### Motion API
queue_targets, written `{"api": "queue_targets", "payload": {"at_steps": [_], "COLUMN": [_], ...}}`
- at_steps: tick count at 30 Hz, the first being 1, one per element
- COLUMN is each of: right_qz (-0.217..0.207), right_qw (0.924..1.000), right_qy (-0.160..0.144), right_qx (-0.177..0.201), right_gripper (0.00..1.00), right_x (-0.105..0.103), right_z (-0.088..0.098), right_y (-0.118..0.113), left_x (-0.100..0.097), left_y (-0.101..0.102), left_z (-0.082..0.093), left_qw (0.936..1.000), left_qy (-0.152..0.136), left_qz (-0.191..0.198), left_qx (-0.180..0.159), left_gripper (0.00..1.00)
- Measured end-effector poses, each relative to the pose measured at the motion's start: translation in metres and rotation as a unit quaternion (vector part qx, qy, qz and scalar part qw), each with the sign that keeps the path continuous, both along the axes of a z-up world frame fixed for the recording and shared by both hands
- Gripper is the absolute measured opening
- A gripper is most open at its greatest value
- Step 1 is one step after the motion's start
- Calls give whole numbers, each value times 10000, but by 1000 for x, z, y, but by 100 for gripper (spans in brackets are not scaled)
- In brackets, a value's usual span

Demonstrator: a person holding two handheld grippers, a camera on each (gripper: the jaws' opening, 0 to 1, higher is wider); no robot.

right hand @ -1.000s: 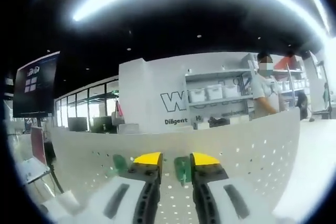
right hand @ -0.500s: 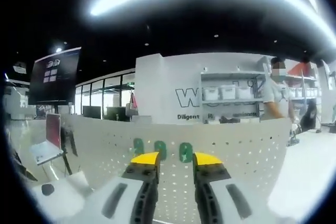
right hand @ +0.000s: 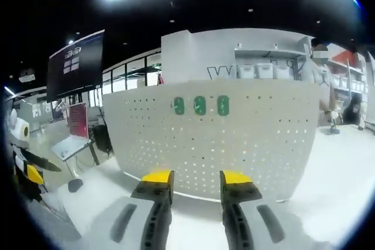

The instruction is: Insert the hook assembly into the mounting plate slot until the hook locks in place.

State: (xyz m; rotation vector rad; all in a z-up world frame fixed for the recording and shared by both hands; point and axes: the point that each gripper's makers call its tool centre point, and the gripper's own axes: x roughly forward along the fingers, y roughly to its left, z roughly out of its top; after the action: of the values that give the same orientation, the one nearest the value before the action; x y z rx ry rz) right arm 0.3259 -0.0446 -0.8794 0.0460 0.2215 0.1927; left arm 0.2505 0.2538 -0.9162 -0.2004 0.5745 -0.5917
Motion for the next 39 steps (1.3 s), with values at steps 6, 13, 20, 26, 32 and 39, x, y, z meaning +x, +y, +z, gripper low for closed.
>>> {"api": "queue_targets", "payload": {"at_steps": [6, 13, 20, 26, 32, 39], "right_qz": [247, 364, 479, 706, 972, 1369], "right_qw": [9983, 9966, 9906, 9848, 9789, 9675], "right_qy": [390, 635, 1133, 1454, 1668, 1943], "right_qx": [347, 390, 602, 631, 670, 866], "right_gripper": [34, 36, 37, 38, 38, 36], "right_x": [-22, -45, -77, -99, -113, -120], "right_z": [-21, -37, -71, -90, -102, -115], "right_y": [11, 22, 43, 62, 80, 100], "left_x": [-10, -18, -25, -32, -39, -45], "left_y": [-1, -2, -3, -4, -7, -11], "left_z": [-5, -10, -16, -24, -32, -44], "left_qw": [9999, 9998, 9995, 9991, 9984, 9970], "left_qy": [112, 151, 267, 368, 440, 582], "left_qz": [-47, -98, -120, -146, -228, -336], "left_qx": [41, 115, 106, 169, 267, 374], "left_gripper": [92, 92, 93, 94, 94, 94]}}
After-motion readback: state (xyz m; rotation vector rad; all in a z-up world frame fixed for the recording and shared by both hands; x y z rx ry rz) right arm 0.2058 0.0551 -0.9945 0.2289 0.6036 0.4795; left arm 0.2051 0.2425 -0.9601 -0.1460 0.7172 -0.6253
